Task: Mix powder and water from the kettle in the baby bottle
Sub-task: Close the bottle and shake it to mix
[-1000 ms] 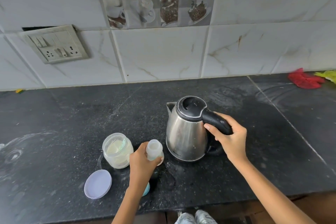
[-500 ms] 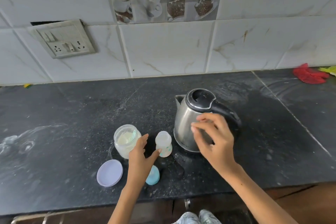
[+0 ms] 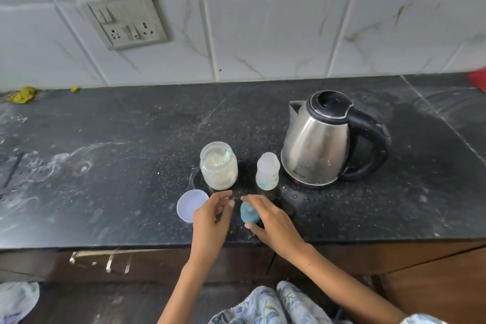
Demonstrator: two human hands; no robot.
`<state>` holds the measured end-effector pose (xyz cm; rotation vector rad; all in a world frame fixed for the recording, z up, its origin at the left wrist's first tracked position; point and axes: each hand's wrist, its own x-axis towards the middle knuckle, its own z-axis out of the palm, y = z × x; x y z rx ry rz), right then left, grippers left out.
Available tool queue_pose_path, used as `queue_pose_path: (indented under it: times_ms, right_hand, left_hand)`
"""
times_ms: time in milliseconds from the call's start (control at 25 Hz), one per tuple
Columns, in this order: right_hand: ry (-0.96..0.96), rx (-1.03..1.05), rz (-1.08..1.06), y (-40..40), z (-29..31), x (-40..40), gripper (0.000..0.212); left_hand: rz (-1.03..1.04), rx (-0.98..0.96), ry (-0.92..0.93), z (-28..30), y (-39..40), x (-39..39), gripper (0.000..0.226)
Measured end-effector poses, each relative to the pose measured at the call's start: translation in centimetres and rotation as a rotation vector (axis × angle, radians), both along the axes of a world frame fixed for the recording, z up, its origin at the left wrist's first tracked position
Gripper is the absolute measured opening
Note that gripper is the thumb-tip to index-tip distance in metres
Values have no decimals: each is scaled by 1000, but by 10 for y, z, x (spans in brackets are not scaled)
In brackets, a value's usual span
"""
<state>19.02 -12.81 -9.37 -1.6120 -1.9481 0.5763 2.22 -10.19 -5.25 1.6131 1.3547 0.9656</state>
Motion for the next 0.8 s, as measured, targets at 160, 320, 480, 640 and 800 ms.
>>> queue_pose_path:
  times_ms: [160,320,480,640,800]
  right_hand:
    - [117,31,-163,-9,3,16,58]
    - [201,134,-386,-23,17,47,59]
    - [285,168,-485,-35,27,63,60]
    - [331,164,-545,-43,28,70,60]
    - [354,161,-539,-42,29,72,65]
  left_hand:
    - [-76,6,-2,-6,8,19,41]
    - [-237,12,21,-6,38,51,79]
    - [-364,-29,46,-11,75,71,79]
    - [-408,-48,-43,-17,90,71,58]
    - [-201,-18,-108,-22,80,75,60]
